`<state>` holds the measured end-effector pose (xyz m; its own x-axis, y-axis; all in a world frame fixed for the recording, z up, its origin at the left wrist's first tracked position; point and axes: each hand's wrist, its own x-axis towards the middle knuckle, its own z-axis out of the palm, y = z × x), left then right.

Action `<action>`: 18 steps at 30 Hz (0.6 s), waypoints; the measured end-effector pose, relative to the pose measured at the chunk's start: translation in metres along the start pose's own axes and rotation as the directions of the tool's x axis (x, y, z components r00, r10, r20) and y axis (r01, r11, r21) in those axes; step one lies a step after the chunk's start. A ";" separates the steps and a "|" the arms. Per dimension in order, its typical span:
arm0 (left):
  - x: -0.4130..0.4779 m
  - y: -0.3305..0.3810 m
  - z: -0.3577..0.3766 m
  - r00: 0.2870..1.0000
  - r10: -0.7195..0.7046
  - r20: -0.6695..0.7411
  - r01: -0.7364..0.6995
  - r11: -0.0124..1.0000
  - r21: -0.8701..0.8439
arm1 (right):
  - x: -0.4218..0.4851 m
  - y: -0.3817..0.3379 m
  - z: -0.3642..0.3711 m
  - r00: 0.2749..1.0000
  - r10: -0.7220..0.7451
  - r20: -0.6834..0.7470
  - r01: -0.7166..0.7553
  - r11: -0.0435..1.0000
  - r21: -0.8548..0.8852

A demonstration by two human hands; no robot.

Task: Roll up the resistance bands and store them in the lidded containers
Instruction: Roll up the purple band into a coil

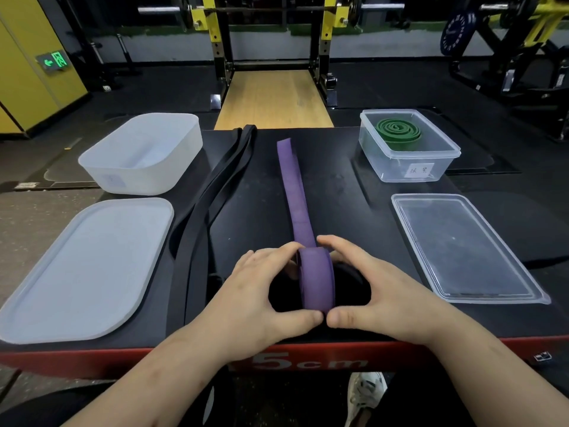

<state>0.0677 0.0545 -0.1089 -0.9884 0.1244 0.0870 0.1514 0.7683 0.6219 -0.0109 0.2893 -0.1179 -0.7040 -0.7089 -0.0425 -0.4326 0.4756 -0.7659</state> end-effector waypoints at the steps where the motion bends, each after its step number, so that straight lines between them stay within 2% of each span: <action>1: -0.001 0.001 0.000 1.000 0.001 0.007 -0.001 1.000 -0.007 | 0.000 0.001 0.000 1.000 0.000 0.008 0.000 1.000 -0.014; 9: -0.003 0.004 -0.002 0.995 -0.018 0.099 0.020 1.000 -0.023 | 0.001 -0.001 0.003 1.000 -0.007 -0.030 0.006 1.000 -0.022; 14: 0.002 0.002 0.000 0.999 0.005 0.047 -0.004 1.000 -0.014 | 0.002 -0.003 0.005 0.999 -0.032 -0.041 0.031 0.999 -0.026; 18: 0.002 -0.001 0.000 1.000 -0.013 0.022 0.013 0.999 -0.031 | 0.000 -0.001 0.002 1.000 0.018 0.021 -0.018 1.000 -0.018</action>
<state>0.0654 0.0542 -0.1090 -0.9898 0.1283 0.0623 0.1379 0.7499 0.6471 -0.0093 0.2873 -0.1181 -0.7000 -0.7108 -0.0695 -0.4303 0.4975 -0.7532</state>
